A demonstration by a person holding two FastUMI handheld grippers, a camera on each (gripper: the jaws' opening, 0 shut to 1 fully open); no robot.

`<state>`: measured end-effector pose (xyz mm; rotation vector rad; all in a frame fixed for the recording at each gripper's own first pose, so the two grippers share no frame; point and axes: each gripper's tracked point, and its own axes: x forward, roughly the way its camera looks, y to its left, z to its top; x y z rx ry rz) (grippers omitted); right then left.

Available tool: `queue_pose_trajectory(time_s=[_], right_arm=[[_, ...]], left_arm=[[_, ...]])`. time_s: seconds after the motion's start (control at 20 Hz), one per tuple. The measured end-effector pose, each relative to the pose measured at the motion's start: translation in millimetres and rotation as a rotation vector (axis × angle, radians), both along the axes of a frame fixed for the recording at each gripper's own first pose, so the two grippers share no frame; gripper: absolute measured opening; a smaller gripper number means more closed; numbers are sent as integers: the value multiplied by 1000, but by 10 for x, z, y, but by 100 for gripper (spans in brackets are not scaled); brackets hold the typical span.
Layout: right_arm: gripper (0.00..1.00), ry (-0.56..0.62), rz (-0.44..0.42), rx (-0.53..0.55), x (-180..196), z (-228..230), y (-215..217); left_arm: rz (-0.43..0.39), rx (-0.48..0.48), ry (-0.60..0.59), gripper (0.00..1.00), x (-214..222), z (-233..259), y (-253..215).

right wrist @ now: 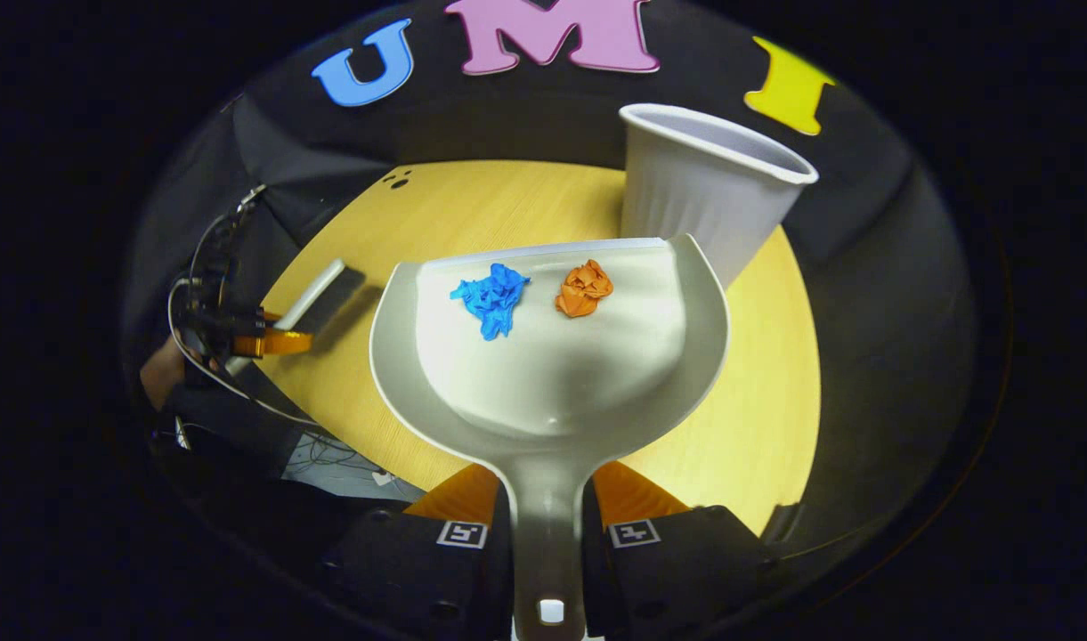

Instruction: Pick up the small broom and dustpan from the desktop, sweep the trash into the dustpan with the broom, and then empty the trash into the garbage bin.

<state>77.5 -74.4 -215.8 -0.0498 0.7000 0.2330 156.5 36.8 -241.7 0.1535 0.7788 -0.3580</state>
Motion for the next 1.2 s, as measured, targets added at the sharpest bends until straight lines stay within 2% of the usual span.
queue_pose_trajectory(time_s=[0.2,0.35,0.6,0.65,0.75,0.8,1.05,1.2], right_arm=[[34,-16,-91,55,64,85,-22],[35,-64,-153,90,126,290,-81],[34,-125,-207,48,316,444,-297],[30,-121,-219,47,380,484,-331],[30,-123,-240,32,540,579,-422],[34,-123,-243,22,634,623,-460],[34,-133,-279,-18,1139,823,-678],[35,-136,-312,-81,1493,863,-848]], left_arm=[[6,-35,-11,25,-47,-187,310],[-1,-36,-5,25,-30,-132,246],[9,8,-17,26,-10,-9,478],[18,-3,-22,26,-3,24,493],[36,-31,-28,25,-8,78,486],[43,-42,-30,25,-13,95,474],[75,-61,-34,25,-13,108,497],[95,-76,-23,25,-18,77,493]])
